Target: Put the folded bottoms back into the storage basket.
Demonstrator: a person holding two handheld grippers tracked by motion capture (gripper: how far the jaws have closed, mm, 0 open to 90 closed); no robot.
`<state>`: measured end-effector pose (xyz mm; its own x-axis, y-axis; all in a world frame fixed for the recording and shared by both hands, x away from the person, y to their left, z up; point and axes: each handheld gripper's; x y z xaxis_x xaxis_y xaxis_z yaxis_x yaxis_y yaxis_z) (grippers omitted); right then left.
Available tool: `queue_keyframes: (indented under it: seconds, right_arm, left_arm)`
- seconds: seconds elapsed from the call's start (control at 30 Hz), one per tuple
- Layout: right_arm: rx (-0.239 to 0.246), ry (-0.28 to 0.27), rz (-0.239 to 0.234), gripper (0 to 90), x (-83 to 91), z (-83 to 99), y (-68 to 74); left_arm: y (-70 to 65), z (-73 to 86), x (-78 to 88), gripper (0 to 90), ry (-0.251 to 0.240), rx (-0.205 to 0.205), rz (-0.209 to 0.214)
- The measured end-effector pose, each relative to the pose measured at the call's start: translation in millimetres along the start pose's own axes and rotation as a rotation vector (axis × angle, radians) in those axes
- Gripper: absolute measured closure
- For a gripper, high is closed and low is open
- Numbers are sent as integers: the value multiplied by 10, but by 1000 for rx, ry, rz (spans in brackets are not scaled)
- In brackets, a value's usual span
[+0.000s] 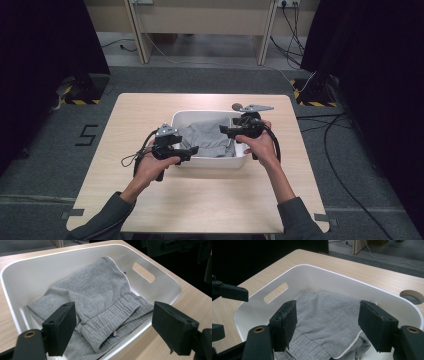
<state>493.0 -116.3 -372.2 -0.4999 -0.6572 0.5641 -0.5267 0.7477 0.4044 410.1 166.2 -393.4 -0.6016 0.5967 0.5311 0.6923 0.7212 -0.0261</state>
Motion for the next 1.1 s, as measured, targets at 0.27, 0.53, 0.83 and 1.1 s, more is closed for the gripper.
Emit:
queue_keyframes:
  seconds: [0.27, 0.53, 0.83, 1.1]
  right_arm:
    - [34, -22, 15, 323, 135, 77, 24]
    - [41, -51, 6, 324, 299, 173, -3]
    - [35, -82, 3, 326, 468, 287, -61]
    - [44, -85, 17, 325, 603, 440, -87]
  left_arm:
    - [-34, 27, 85, 195, -15, -4, 8]
    - [-56, 87, 176, 196, -15, -16, 8]
    - [-68, 169, 268, 196, -26, -7, 18]
    - [-91, 223, 340, 196, -32, -12, 22]
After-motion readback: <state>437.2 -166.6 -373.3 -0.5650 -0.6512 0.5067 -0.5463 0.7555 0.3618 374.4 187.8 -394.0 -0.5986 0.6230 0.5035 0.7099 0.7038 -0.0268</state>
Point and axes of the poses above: each handheld gripper's, and its own axes: x roughly backward along the jaws, z roughly out of its underside, y roughly to its left, and after that the axes turned 15 degrees about -x, right-handed
